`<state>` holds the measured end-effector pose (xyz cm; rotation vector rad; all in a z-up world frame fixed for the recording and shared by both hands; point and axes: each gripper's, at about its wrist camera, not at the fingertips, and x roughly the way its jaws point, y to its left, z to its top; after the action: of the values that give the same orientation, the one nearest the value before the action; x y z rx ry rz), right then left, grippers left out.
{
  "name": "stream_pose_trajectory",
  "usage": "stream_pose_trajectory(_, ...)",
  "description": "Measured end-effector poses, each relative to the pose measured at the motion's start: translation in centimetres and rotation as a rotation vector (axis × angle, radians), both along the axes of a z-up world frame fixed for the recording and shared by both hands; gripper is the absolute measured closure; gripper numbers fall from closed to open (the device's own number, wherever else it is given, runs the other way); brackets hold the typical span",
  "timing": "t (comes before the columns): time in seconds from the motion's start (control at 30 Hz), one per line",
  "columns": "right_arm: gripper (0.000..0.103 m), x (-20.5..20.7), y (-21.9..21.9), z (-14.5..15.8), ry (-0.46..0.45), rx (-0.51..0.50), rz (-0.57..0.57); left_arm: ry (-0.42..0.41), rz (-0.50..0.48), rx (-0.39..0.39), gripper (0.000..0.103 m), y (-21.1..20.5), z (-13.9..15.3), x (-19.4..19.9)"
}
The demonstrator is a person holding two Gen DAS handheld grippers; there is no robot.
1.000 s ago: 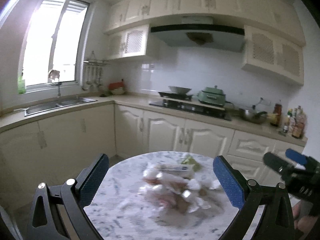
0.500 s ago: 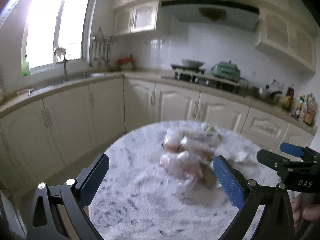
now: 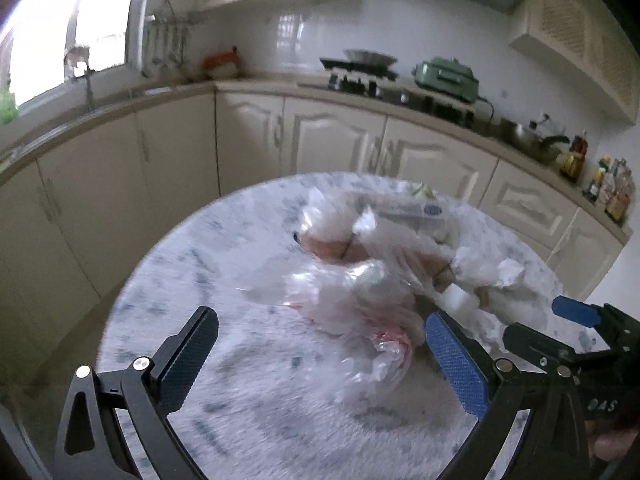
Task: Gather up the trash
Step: 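Grasp the clear plastic bag with the left gripper while the right gripper grasps a white cup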
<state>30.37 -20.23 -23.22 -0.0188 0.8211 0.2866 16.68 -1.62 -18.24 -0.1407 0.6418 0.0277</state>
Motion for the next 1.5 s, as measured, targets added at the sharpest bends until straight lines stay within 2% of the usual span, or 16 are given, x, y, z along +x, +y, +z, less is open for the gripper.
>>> stream_pose_trajectory(0.17, 0.000, 0.7, 0.0, -1.0, 0.026, -0.010, 0.011, 0.068, 0.019, -0.065, 0.001, 1.2, -1.2, 4.9)
stream_pose_trajectory(0.23, 0.000, 1.0, 0.1, -1.3, 0.034, -0.006, 0.022, 0.067, -0.005, -0.130, 0.007, 2.1, -1.4, 6.1)
stream_pose_trajectory(0.27, 0.000, 1.2, 0.2, -1.4, 0.037, -0.006, 0.025, 0.080, -0.018, -0.161, 0.027, 2.5, -1.5, 6.6)
stream_pose_trajectory(0.3, 0.000, 1.4, 0.3, -1.5, 0.041, -0.004, 0.029, 0.105, -0.041, -0.200, 0.032, 3.0, -1.9, 7.3)
stream_pose_trajectory(0.37, 0.001, 1.7, 0.6, -1.6, 0.041, -0.001, 0.038, 0.140, -0.048, -0.239, 0.036, 3.8, -1.8, 7.6)
stream_pose_trajectory(0.47, 0.002, 2.1, 0.9, -1.8, 0.041, 0.008, 0.056, 0.120, -0.052, -0.230, 0.040, 5.2, -1.6, 7.4)
stream_pose_trajectory(0.57, 0.010, 2.2, 1.3, -2.2, 0.053, 0.015, 0.077, 0.108, -0.047, -0.220, 0.042, 6.9, -1.4, 6.9)
stream_pose_trajectory(0.83, 0.012, 1.8, 1.4, -2.2, 0.043, 0.038, 0.085, 0.084, -0.034, -0.102, 0.041, 10.1, -0.2, 5.2)
stream_pose_trajectory(0.93, 0.012, 1.6, 1.9, -1.9, 0.031, 0.037, 0.106, 0.103, -0.022, -0.066, 0.032, 10.6, -0.1, 6.1)
stream_pose_trajectory(1.0, 0.012, 1.7, 2.3, -1.9, 0.028, 0.024, 0.108, 0.115, -0.022, -0.059, 0.020, 10.5, 0.0, 7.0)
stream_pose_trajectory(1.07, 0.013, 2.2, 2.4, -2.1, 0.031, 0.027, 0.098, 0.117, -0.028, -0.066, 0.024, 10.6, 0.2, 7.8)
stream_pose_trajectory(1.1, 0.016, 2.6, 2.3, -2.3, 0.039, 0.042, 0.093, 0.116, -0.034, -0.068, 0.034, 10.0, 0.0, 8.0)
stream_pose_trajectory(1.17, 0.020, 3.3, 2.2, -2.6, 0.052, 0.087, 0.108, 0.126, -0.047, -0.099, 0.037, 10.1, 0.0, 8.9)
stream_pose_trajectory(1.3, 0.052, 3.2, 2.4, -2.4, 0.057, 0.161, 0.174, 0.115, -0.062, -0.110, 0.041, 9.6, -0.4, 8.1)
stream_pose_trajectory(1.37, 0.055, 2.6, 2.6, -2.2, 0.047, 0.127, 0.186, 0.110, -0.066, -0.117, 0.042, 9.4, -0.6, 6.1)
stream_pose_trajectory(1.5, 0.056, 1.5, 2.1, -2.5, 0.061, 0.135, 0.191, 0.103, -0.061, -0.130, 0.042, 9.5, -0.9, 4.5)
